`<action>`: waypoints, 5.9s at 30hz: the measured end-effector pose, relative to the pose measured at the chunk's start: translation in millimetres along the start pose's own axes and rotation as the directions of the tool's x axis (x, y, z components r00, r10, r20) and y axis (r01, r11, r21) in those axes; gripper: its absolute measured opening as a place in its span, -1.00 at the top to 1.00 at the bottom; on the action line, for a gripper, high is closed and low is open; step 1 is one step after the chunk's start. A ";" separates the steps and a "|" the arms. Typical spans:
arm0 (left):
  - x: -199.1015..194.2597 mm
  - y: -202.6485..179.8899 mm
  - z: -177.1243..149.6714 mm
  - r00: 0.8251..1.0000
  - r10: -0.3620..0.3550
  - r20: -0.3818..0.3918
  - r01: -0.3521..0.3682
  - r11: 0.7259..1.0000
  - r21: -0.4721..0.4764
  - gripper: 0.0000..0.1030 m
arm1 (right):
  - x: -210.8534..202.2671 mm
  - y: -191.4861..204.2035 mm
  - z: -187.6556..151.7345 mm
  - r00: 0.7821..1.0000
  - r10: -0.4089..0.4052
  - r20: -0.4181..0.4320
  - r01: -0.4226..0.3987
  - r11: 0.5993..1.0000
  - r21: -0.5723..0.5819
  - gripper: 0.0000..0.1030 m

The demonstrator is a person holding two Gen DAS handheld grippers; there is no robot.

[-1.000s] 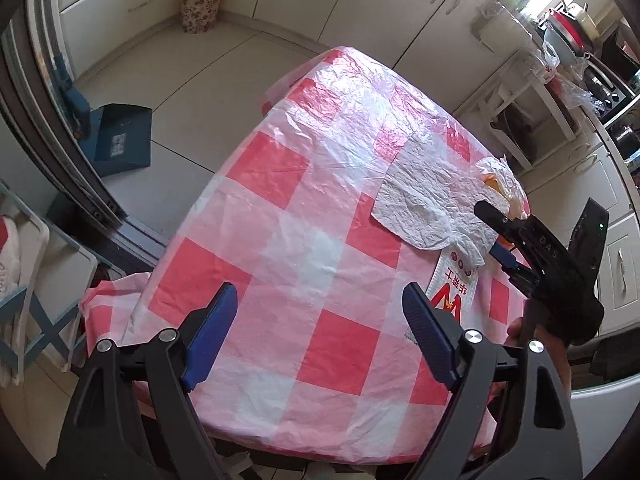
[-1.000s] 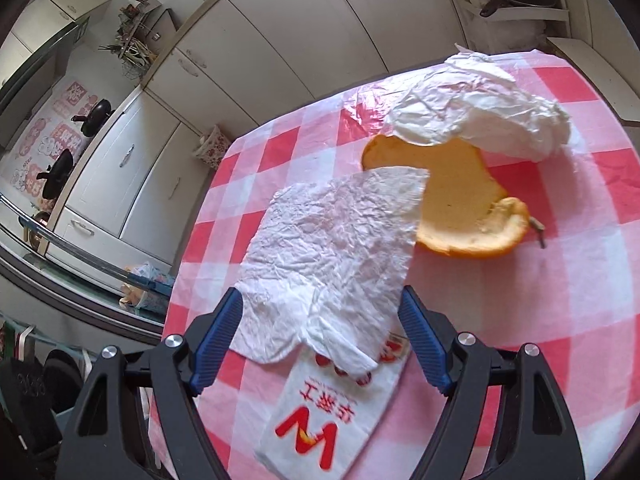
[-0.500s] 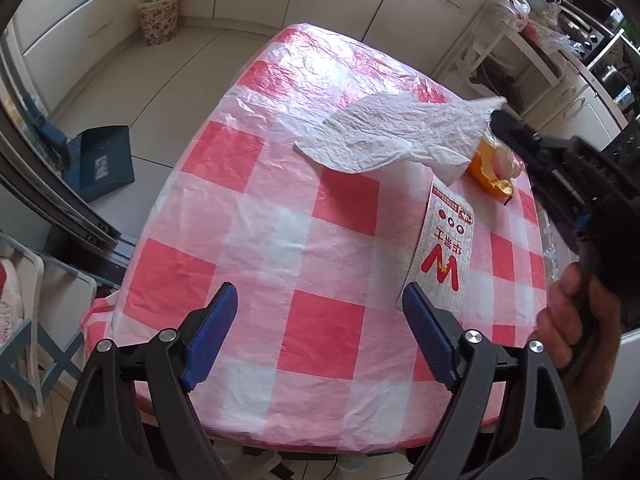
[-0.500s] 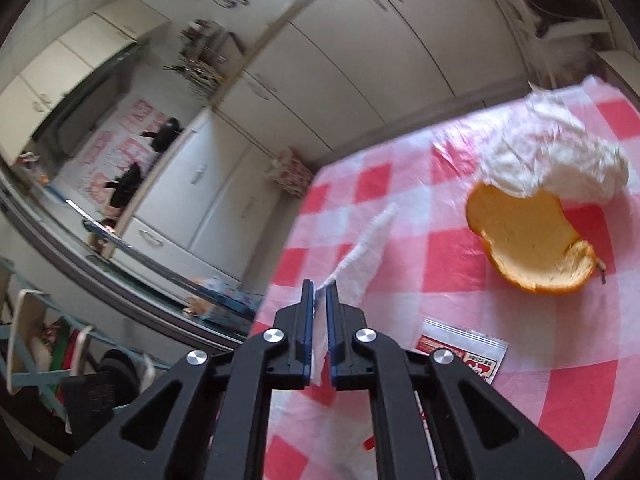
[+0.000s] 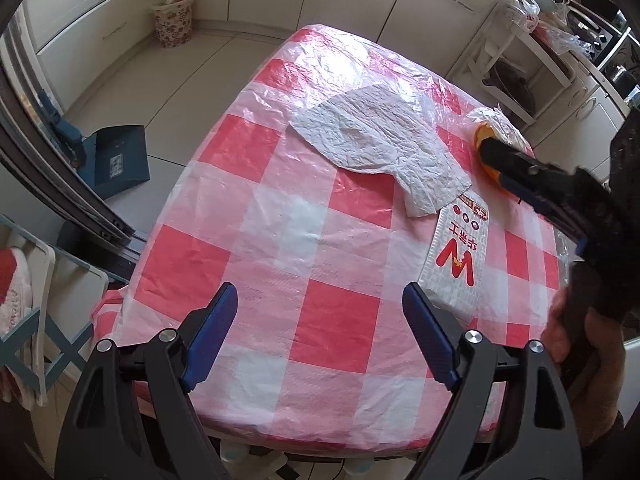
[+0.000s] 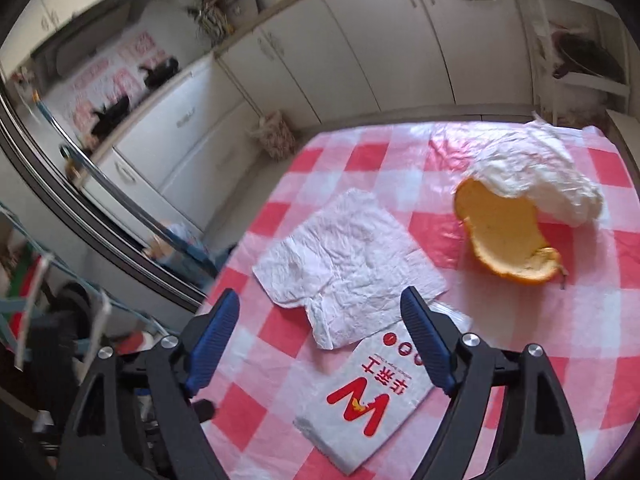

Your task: Collect trash

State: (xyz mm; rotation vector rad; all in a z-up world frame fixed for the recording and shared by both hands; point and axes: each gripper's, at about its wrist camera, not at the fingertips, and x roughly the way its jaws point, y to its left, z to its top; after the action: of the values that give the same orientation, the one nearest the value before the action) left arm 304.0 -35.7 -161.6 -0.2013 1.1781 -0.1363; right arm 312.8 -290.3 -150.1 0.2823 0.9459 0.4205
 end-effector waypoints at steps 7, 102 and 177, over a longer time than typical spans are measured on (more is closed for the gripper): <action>-4.4 21.1 9.5 0.998 -0.058 -0.012 0.058 0.997 -0.044 -0.57 | 66.8 13.8 1.3 0.990 -0.102 -0.097 0.094 0.992 -0.081 -0.76; 78.6 -141.8 -6.2 0.989 0.149 0.009 -0.143 0.929 0.342 -0.66 | -227.2 -171.1 -84.5 0.958 0.031 0.286 -0.103 0.965 0.243 0.84; 155.7 -467.9 -189.8 0.910 -0.144 -0.389 0.333 0.813 0.478 -0.08 | -345.9 -241.3 -93.9 0.833 -0.268 0.484 0.005 0.879 0.477 0.04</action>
State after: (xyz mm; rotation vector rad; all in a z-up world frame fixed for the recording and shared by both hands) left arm 186.7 -540.3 -265.5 0.1807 1.4043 -0.7476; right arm 111.2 -659.8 -52.6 0.7211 0.4849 -0.0427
